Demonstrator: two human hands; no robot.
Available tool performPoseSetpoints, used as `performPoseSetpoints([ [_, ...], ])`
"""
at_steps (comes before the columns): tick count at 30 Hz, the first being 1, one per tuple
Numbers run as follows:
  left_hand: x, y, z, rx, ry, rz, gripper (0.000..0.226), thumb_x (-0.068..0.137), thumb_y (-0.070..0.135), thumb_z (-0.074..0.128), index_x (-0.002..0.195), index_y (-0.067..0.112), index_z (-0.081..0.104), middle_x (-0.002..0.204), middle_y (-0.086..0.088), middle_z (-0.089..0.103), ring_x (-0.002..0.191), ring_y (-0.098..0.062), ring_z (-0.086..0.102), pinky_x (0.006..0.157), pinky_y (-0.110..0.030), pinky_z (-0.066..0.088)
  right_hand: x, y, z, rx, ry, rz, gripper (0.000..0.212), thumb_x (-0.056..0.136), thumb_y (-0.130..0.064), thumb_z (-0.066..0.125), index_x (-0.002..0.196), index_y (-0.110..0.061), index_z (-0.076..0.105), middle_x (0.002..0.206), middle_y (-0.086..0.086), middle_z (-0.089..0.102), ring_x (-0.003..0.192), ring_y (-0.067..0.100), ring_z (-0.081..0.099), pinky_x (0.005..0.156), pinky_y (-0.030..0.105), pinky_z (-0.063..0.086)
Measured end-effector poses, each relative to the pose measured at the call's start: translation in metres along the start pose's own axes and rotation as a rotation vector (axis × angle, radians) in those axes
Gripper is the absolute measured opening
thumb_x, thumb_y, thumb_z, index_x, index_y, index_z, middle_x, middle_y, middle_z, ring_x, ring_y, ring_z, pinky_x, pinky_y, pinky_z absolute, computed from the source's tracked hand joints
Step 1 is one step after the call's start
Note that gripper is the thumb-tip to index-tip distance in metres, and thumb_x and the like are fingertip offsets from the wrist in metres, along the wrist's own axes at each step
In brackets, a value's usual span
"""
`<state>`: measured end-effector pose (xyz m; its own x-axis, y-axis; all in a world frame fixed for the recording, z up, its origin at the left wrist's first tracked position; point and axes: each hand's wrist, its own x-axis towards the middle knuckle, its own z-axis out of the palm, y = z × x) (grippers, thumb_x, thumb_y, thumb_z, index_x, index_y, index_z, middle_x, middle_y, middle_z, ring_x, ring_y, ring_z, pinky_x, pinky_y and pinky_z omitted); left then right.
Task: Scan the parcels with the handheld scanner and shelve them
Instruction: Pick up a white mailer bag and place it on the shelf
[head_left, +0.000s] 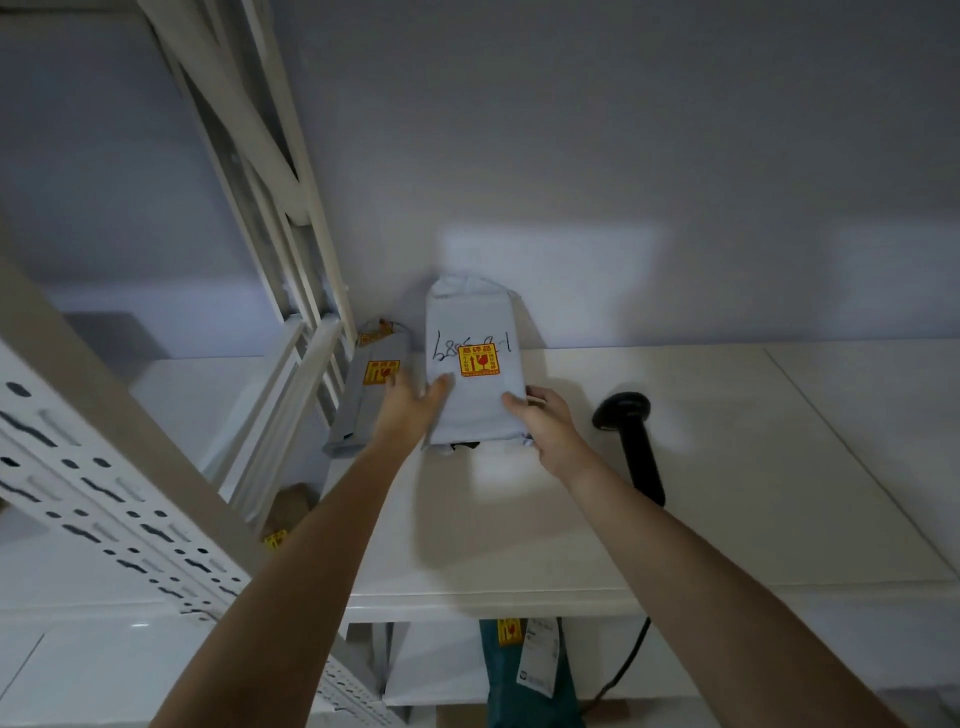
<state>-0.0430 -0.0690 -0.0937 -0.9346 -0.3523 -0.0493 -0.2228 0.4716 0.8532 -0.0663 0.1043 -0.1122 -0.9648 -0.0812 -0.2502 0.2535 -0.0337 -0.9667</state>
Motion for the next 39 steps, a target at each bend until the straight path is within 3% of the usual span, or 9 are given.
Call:
performPoseSetpoints([
  [4,-0.008,0.011,0.013,-0.143,-0.039,0.019,0.051,0.09,0.037,0.057,0.131,0.009,0.045,0.116,-0.007,0.062,0.101,-0.025,0.062,0.081,-0.036,0.053,-0.014,-0.006,-0.019,0.113,-0.038,-0.062,0.032,0.085,-0.012,0.066,0.114,-0.007,0.053,0.111,0.011,0.064,0.088,0.024,0.063,0.067,0.036,0.045],
  [10,-0.02,0.044,0.029,0.129,0.067,0.116,0.047,0.09,0.029,0.057,0.129,0.004,0.045,0.126,-0.018,0.052,0.111,-0.034,0.055,0.079,-0.032,0.043,-0.027,-0.015,-0.036,0.013,0.089,-0.111,0.056,0.081,-0.011,0.071,0.13,-0.007,0.044,0.116,0.006,0.055,0.087,0.015,0.059,0.056,0.018,0.046],
  [14,-0.031,0.087,0.044,0.244,0.069,0.142,0.063,0.089,0.043,0.056,0.135,0.004,0.038,0.133,-0.02,0.042,0.12,-0.038,0.047,0.092,-0.043,0.044,-0.032,-0.009,-0.025,-0.242,0.203,-0.288,0.068,0.073,-0.015,0.078,0.129,-0.009,0.04,0.113,0.004,0.056,0.091,0.016,0.057,0.076,0.024,0.049],
  [17,-0.032,0.115,0.059,0.285,0.03,-0.006,0.07,0.087,0.05,0.055,0.133,0.003,0.033,0.13,-0.017,0.04,0.117,-0.04,0.05,0.091,-0.045,0.045,-0.037,-0.007,-0.012,-0.421,0.249,-0.378,0.067,0.074,-0.024,0.077,0.127,-0.015,0.038,0.113,-0.004,0.056,0.099,0.015,0.058,0.086,0.028,0.051],
  [24,-0.029,0.124,0.074,0.281,0.143,-0.095,0.075,0.082,0.03,0.068,0.133,-0.003,0.024,0.132,-0.017,0.041,0.113,-0.037,0.055,0.086,-0.042,0.047,-0.057,-0.008,-0.005,-0.706,0.374,-0.551,0.066,0.078,-0.031,0.071,0.132,-0.012,0.039,0.124,0.003,0.055,0.111,0.02,0.055,0.085,0.038,0.052],
  [30,-0.015,0.097,0.043,-0.121,0.045,-0.034,0.054,0.079,0.018,0.068,0.12,-0.004,0.042,0.114,-0.016,0.057,0.106,-0.031,0.058,0.086,-0.041,0.051,-0.06,-0.017,-0.034,-0.3,0.035,-0.474,0.065,0.087,-0.032,0.064,0.141,-0.01,0.034,0.133,-0.001,0.042,0.12,0.012,0.044,0.094,0.007,0.035],
  [33,-0.017,0.083,0.021,-0.368,-0.072,-0.092,0.046,0.077,0.017,0.07,0.118,0.003,0.053,0.111,-0.011,0.063,0.101,-0.027,0.061,0.087,-0.042,0.053,-0.046,-0.028,-0.058,-0.185,0.047,-0.126,0.069,0.09,-0.038,0.057,0.146,-0.01,0.027,0.151,0.009,0.032,0.135,0.023,0.038,0.105,0.029,0.036],
  [35,-0.024,0.073,0.013,-0.498,-0.172,-0.085,0.043,0.079,0.015,0.069,0.119,0.003,0.057,0.108,-0.012,0.066,0.097,-0.026,0.064,0.083,-0.041,0.055,-0.04,-0.031,-0.07,-0.073,-0.113,0.043,0.057,0.09,-0.038,0.057,0.138,-0.01,0.042,0.141,0.011,0.048,0.124,0.026,0.051,0.098,0.033,0.041],
  [39,-0.035,0.06,0.008,-0.638,-0.319,-0.042,0.035,0.084,0.009,0.063,0.119,0.007,0.06,0.107,-0.012,0.069,0.098,-0.027,0.064,0.087,-0.04,0.054,-0.035,-0.018,-0.083,0.15,-0.335,0.041,0.038,0.088,-0.025,0.062,0.121,-0.007,0.061,0.123,0.014,0.065,0.114,0.03,0.06,0.099,0.042,0.046],
])
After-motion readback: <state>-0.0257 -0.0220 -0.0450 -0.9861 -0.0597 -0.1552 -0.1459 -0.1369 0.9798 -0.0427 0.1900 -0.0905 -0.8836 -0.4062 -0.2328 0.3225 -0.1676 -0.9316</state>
